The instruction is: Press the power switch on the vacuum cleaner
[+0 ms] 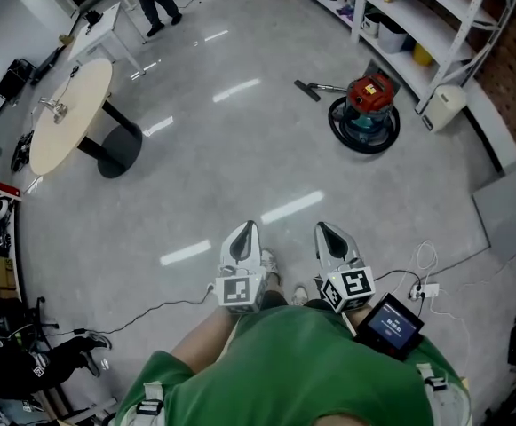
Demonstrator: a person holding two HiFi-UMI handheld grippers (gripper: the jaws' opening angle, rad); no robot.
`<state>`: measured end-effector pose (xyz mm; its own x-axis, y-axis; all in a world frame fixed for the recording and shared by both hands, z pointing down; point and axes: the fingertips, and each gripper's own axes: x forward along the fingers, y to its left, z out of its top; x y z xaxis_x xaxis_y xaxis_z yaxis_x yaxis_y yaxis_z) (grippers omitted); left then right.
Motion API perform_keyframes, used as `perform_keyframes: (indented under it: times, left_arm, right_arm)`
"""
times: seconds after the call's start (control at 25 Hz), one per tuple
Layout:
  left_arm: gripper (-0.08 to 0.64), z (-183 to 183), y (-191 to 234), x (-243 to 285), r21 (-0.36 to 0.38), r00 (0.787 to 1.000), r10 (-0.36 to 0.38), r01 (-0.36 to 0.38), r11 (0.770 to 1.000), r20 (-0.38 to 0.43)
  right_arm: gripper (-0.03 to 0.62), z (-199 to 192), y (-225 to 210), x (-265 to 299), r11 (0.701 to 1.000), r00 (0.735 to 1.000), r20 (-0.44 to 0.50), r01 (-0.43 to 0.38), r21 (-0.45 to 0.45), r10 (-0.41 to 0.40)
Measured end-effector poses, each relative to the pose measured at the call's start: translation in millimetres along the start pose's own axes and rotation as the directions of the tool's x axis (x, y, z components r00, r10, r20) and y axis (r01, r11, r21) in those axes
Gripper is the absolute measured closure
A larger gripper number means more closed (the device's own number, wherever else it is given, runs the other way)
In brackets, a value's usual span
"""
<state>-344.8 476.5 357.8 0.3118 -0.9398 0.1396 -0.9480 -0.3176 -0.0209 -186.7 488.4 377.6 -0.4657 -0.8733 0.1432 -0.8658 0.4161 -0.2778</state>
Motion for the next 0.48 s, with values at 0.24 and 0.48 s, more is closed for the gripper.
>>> perform_keyframes:
  times: [0.24, 0.48]
  left_arm:
    - [0.552, 2.1, 20.7, 39.5, -0.037, 0.999, -0.04, 0.041, 0.998, 0.015]
    - [0.552, 9.8, 59.7, 77.0, -0.062, 0.997, -0.073, 0.075, 0.995, 0.029]
  right_arm:
    - [0.592, 11.7, -12.1, 36.2, 0.998, 0.999, -0.007, 0.05, -0.029, -0.05]
    - [0.592, 29.0, -6.8, 84.5, 0.995, 0.996, -0.015, 0.087, -0.054, -0.088]
